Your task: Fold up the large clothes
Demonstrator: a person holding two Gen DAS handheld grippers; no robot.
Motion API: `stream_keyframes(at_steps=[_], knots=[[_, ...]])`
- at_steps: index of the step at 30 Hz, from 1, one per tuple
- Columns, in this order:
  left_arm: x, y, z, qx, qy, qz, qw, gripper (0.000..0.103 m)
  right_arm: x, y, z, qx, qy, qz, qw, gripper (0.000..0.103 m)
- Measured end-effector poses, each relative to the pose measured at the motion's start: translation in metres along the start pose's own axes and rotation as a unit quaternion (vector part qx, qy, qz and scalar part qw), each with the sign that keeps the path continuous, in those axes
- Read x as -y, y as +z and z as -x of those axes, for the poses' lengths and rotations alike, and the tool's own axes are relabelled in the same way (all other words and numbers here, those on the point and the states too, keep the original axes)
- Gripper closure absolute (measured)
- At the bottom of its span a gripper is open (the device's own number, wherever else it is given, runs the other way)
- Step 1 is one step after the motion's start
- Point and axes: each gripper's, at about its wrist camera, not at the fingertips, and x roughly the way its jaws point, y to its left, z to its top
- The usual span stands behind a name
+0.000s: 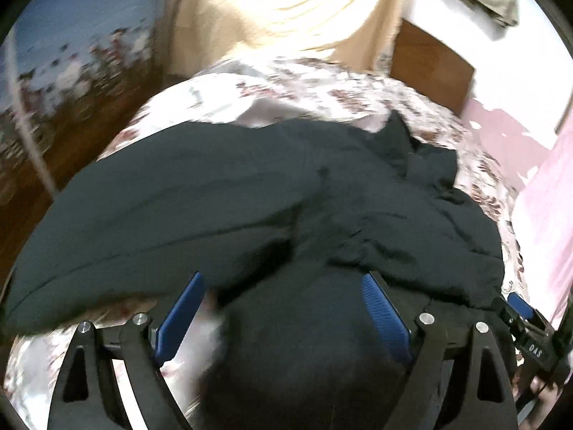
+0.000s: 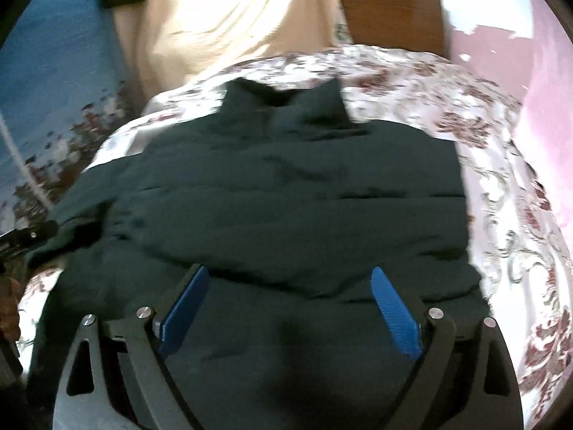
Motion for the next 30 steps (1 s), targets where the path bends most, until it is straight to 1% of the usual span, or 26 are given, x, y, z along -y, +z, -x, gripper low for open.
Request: stream_keyframes(at_steps=[2, 4, 6, 8, 12, 13, 15, 17, 19, 20, 25, 26, 28, 30], knots=[[-0.023, -0.006, 0.013, -0.006, 0.010, 0.022, 0.9997, 0.014, -0.021, -0.005, 0.003, -0.001, 0.009, 0.017, 1.000, 0.014], [-0.054, -0.013, 0.028, -0.017, 0.019, 0.050, 0.9984, 0.014, -0.042, -0.009, 0.004, -0.003, 0.021, 0.038, 0.999, 0.014], [-0.083, -0.019, 0.038, -0.026, 0.019, 0.084, 0.9959, 0.014, -0.060, -0.012, 0.005, -0.002, 0.030, 0.050, 0.998, 0.014], [-0.117, -0.026, 0.049, -0.030, 0.017, 0.128, 0.9911, 0.014, -0.079, -0.012, 0.002, -0.003, 0.035, 0.060, 0.998, 0.014], [-0.167, -0.038, 0.061, -0.035, 0.031, 0.190, 0.9806, 0.014, -0.111, -0.004, -0.011, 0.000, 0.029, 0.076, 0.997, 0.014], [-0.178, -0.042, 0.061, -0.040, 0.034, 0.206, 0.9772, 0.014, -0.117, -0.002, -0.014, 0.002, 0.025, 0.078, 0.997, 0.014], [-0.201, -0.050, 0.060, -0.047, 0.030, 0.250, 0.9667, 0.014, -0.131, 0.005, -0.024, 0.005, 0.014, 0.077, 0.997, 0.014], [-0.221, -0.058, 0.055, -0.052, 0.023, 0.293, 0.9544, 0.014, -0.142, 0.013, -0.037, 0.008, 0.000, 0.074, 0.997, 0.014], [-0.236, -0.065, 0.048, -0.056, 0.013, 0.327, 0.9432, 0.014, -0.153, 0.019, -0.049, 0.010, -0.010, 0.070, 0.997, 0.014], [-0.243, -0.068, 0.043, -0.055, 0.001, 0.346, 0.9367, 0.014, -0.158, 0.021, -0.056, 0.012, -0.015, 0.067, 0.998, 0.014], [-0.262, -0.074, 0.024, -0.036, -0.031, 0.395, 0.9176, 0.014, -0.173, 0.019, -0.083, 0.003, -0.030, 0.074, 0.997, 0.014], [-0.266, -0.075, 0.018, -0.032, -0.039, 0.407, 0.9119, 0.014, -0.175, 0.018, -0.086, 0.001, -0.031, 0.075, 0.997, 0.014], [-0.273, -0.077, 0.013, -0.021, -0.048, 0.422, 0.9049, 0.014, -0.174, 0.014, -0.089, 0.002, -0.031, 0.081, 0.996, 0.014], [-0.275, -0.076, 0.011, -0.005, -0.049, 0.434, 0.8996, 0.014, -0.174, 0.013, -0.089, 0.006, -0.028, 0.083, 0.996, 0.013]])
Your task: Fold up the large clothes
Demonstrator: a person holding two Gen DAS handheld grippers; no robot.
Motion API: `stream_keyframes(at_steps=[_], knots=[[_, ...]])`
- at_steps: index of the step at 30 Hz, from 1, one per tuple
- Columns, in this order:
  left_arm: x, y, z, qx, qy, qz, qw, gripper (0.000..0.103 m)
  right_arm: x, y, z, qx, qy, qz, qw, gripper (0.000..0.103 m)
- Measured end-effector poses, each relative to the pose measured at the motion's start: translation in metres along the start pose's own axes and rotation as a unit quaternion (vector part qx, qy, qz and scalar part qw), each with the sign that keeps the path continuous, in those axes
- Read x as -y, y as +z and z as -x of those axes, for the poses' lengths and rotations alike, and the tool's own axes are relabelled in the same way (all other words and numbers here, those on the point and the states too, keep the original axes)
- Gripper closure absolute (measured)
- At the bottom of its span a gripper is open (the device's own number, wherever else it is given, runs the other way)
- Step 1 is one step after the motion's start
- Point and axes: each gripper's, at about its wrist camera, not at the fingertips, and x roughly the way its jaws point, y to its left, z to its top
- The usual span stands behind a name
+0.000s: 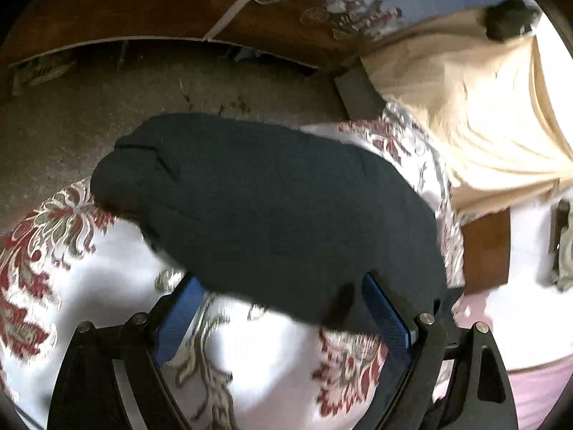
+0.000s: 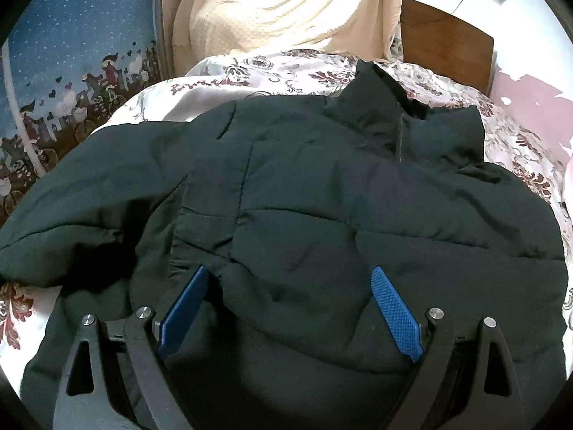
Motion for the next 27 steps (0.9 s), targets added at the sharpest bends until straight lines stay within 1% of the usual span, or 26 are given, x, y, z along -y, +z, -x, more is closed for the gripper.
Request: stream_keyframes(at_steps=[2, 3, 4, 5, 6, 7, 8, 10, 13, 16, 20, 21, 27], knots=[[0.000, 0.001, 0.000, 0.013, -0.004, 0.004, 0.9999, 0.019, 0.000, 0.000, -0.001, 0.001, 0.000, 0.002, 1.000, 0.013], [0.001, 0.001, 0.000, 0.021, -0.004, 0.001, 0.9998, 0.025, -0.001, 0.000, -0.002, 0.001, -0.001, 0.003, 1.000, 0.012], [0.003, 0.002, 0.000, 0.027, 0.002, -0.006, 0.9996, 0.045, -0.002, 0.000, -0.003, 0.002, -0.003, 0.007, 1.000, 0.012], [0.005, 0.002, 0.000, 0.032, 0.012, -0.013, 0.9994, 0.060, -0.003, 0.001, -0.004, 0.001, -0.006, 0.010, 1.000, 0.012], [0.009, 0.003, -0.002, 0.036, 0.019, -0.020, 0.9990, 0.065, -0.004, 0.000, -0.004, 0.000, -0.009, 0.013, 1.000, 0.012], [0.011, 0.005, -0.001, 0.043, 0.024, -0.027, 0.9984, 0.076, -0.005, 0.000, -0.005, -0.001, -0.010, 0.015, 1.000, 0.011], [0.015, 0.006, -0.001, 0.054, 0.031, -0.037, 0.9974, 0.085, -0.006, 0.000, -0.006, -0.003, -0.010, 0.018, 1.000, 0.010], [0.024, 0.009, 0.004, 0.075, 0.036, -0.065, 0.9944, 0.094, -0.007, 0.000, -0.008, -0.010, -0.010, 0.023, 1.000, 0.007], [0.044, 0.006, 0.017, 0.111, 0.038, -0.112, 0.9868, 0.096, -0.006, 0.001, -0.005, -0.008, -0.007, 0.024, 1.000, 0.007], [0.071, 0.002, 0.033, 0.148, 0.032, -0.159, 0.9755, 0.096, 0.001, 0.000, 0.006, 0.007, 0.003, 0.011, 1.000, 0.007], [0.108, -0.011, 0.051, 0.187, 0.024, -0.225, 0.9560, 0.097, 0.014, -0.003, 0.018, 0.008, 0.008, 0.002, 1.000, 0.007], [0.120, -0.017, 0.054, 0.193, 0.021, -0.245, 0.9498, 0.097, 0.017, -0.004, 0.021, 0.008, 0.008, 0.002, 1.000, 0.007], [0.183, -0.055, 0.059, 0.209, -0.007, -0.337, 0.9180, 0.097, 0.046, -0.004, 0.046, 0.005, 0.023, -0.014, 1.000, 0.007]])
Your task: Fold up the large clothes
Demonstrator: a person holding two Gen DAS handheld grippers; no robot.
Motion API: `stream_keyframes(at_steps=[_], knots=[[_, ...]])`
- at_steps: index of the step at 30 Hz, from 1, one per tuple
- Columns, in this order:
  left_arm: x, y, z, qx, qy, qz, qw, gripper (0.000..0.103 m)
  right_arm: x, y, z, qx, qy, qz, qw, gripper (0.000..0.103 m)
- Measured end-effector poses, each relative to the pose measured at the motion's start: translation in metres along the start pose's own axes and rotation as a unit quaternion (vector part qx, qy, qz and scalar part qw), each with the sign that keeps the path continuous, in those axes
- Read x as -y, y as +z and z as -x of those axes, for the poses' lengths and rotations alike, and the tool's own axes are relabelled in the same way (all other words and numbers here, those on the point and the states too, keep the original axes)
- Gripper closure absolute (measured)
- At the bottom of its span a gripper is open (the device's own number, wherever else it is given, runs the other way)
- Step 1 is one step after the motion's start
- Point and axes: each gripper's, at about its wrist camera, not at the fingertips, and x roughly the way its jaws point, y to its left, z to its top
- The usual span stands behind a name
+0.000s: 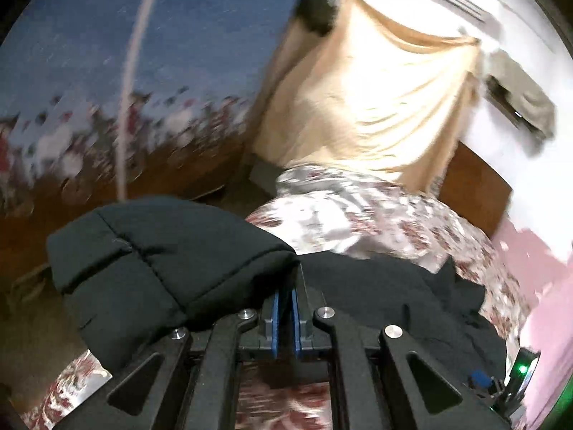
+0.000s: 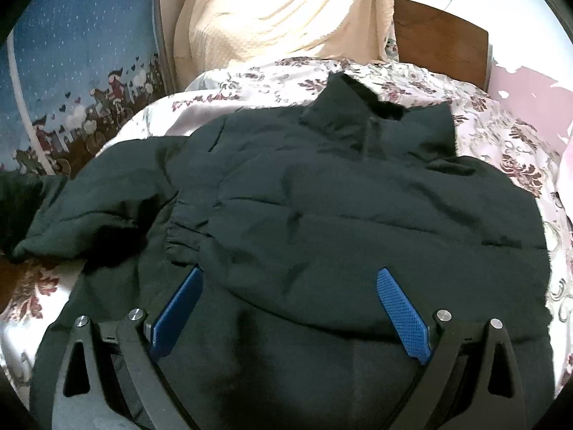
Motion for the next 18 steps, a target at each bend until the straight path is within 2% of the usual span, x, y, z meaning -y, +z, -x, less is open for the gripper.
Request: stream_keyframes(at_steps=[6, 10, 13, 18], knots=[[0.079, -0.005, 0.004, 0.015, -0.053, -0.083, 0.9950, 0.097, 0.042, 0.000, 0.044, 0.021, -0.006, 0.016, 1.000, 0.007], [0.128, -0.017, 0.007, 0.019, -0.086, -0.134, 0.9870, 0.097, 0.076, -0.006, 0.069, 0.031, -0.017, 0.007, 0.999, 0.007], [0.169, -0.033, 0.005, 0.002, -0.110, -0.187, 0.9760, 0.097, 0.103, -0.017, 0.081, 0.033, -0.029, -0.004, 0.999, 0.007], [0.231, -0.075, -0.010, -0.049, -0.144, -0.264, 0.9525, 0.097, 0.148, -0.040, 0.081, 0.020, -0.054, -0.028, 0.998, 0.007]])
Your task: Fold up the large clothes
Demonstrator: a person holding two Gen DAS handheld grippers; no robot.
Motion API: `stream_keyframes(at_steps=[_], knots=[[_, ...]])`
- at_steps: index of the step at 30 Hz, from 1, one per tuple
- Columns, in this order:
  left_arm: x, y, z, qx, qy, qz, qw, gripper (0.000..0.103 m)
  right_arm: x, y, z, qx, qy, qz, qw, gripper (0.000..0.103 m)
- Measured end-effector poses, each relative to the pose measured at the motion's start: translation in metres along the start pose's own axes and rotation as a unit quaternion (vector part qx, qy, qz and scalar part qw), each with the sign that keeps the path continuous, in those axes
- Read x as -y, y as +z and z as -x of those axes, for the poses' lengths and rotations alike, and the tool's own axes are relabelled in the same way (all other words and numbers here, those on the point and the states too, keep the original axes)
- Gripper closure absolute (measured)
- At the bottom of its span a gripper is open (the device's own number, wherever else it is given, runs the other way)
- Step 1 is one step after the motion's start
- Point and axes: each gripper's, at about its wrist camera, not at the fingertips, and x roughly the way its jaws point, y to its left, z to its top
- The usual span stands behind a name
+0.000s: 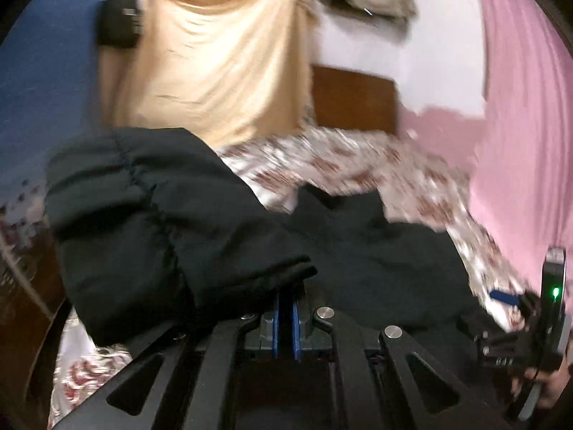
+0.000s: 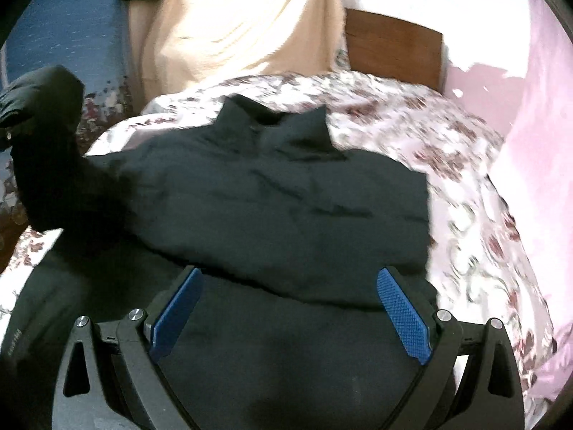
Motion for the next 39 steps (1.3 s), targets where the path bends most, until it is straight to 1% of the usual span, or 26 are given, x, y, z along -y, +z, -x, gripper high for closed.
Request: stream_keyframes(at_steps=[5, 9, 12, 13, 14, 15, 16, 17, 19, 21, 23, 24, 25, 26, 27, 29, 31, 32, 33, 35, 37, 38, 39], knots=[[0.043, -0.021, -0.032, -0.049, -0.037, -0.036, 0.9974, 0.097, 0.043, -0.023, -0.016, -0.024, -0.014, -0.042, 0.999, 0.007], [0.063, -0.042, -0.053, -0.097, -0.062, -0.057, 0.9917, 0.095, 0.067, -0.036, -0.025, -0.037, 0.005, -0.095, 0.995, 0.007], [0.079, -0.058, -0.056, -0.122, -0.086, -0.081, 0.9855, 0.089, 0.081, -0.042, -0.030, -0.036, 0.028, -0.127, 0.991, 0.007], [0.083, -0.063, -0.055, -0.125, -0.093, -0.089, 0.9838, 0.083, 0.086, -0.043, -0.033, -0.034, 0.039, -0.139, 0.989, 0.007], [0.087, -0.068, -0.052, -0.127, -0.105, -0.097, 0.9816, 0.072, 0.090, -0.043, -0.034, -0.032, 0.050, -0.150, 0.987, 0.007], [0.090, -0.072, -0.050, -0.127, -0.119, -0.103, 0.9793, 0.063, 0.096, -0.043, -0.036, -0.029, 0.066, -0.168, 0.983, 0.007], [0.091, -0.074, -0.046, -0.125, -0.129, -0.108, 0.9779, 0.040, 0.098, -0.045, -0.035, -0.027, 0.077, -0.181, 0.980, 0.007], [0.094, -0.077, -0.040, -0.114, -0.132, -0.115, 0.9780, 0.027, 0.103, -0.046, -0.037, -0.024, 0.089, -0.199, 0.976, 0.007], [0.098, -0.082, -0.031, -0.102, -0.141, -0.132, 0.9758, 0.026, 0.110, -0.048, -0.040, -0.016, 0.115, -0.223, 0.968, 0.007], [0.097, -0.086, -0.024, -0.105, -0.152, -0.134, 0.9737, 0.026, 0.116, -0.050, -0.044, -0.010, 0.151, -0.247, 0.957, 0.007], [0.090, -0.086, -0.018, -0.111, -0.162, -0.121, 0.9731, 0.026, 0.119, -0.054, -0.051, -0.011, 0.200, -0.280, 0.939, 0.005], [0.084, -0.087, -0.013, -0.113, -0.163, -0.109, 0.9741, 0.026, 0.119, -0.055, -0.057, -0.017, 0.225, -0.294, 0.929, 0.004], [0.079, -0.086, -0.010, -0.114, -0.161, -0.097, 0.9756, 0.026, 0.118, -0.058, -0.067, -0.029, 0.242, -0.307, 0.920, 0.004], [0.079, -0.086, -0.009, -0.113, -0.155, -0.087, 0.9777, 0.026, 0.113, -0.059, -0.073, -0.040, 0.251, -0.311, 0.916, 0.004], [0.073, -0.085, -0.007, -0.113, -0.138, -0.077, 0.9809, 0.026, 0.107, -0.059, -0.080, -0.050, 0.259, -0.305, 0.915, 0.004], [0.057, -0.082, -0.003, -0.113, -0.092, -0.057, 0.9876, 0.022, 0.087, -0.055, -0.091, -0.067, 0.258, -0.278, 0.923, 0.004], [0.037, -0.079, -0.001, -0.114, -0.049, -0.031, 0.9918, 0.020, 0.070, -0.052, -0.098, -0.080, 0.268, -0.269, 0.922, 0.004], [0.028, -0.078, 0.001, -0.115, -0.032, -0.016, 0.9927, 0.019, 0.061, -0.050, -0.102, -0.089, 0.270, -0.265, 0.921, 0.005], [0.012, -0.078, 0.004, -0.119, -0.006, 0.007, 0.9929, 0.019, 0.051, -0.048, -0.105, -0.093, 0.270, -0.259, 0.923, 0.007], [-0.013, -0.079, 0.008, -0.122, 0.024, 0.039, 0.9915, 0.019, 0.035, -0.046, -0.107, -0.100, 0.268, -0.250, 0.925, 0.021], [-0.037, -0.081, 0.010, -0.125, 0.045, 0.067, 0.9888, 0.019, 0.024, -0.045, -0.112, -0.116, 0.263, -0.257, 0.923, 0.049], [-0.052, -0.083, 0.013, -0.131, 0.058, 0.082, 0.9863, 0.019, 0.020, -0.045, -0.113, -0.122, 0.244, -0.260, 0.926, 0.056], [-0.064, -0.085, 0.014, -0.136, 0.067, 0.095, 0.9839, 0.019, 0.018, -0.045, -0.111, -0.122, 0.233, -0.258, 0.930, 0.064]])
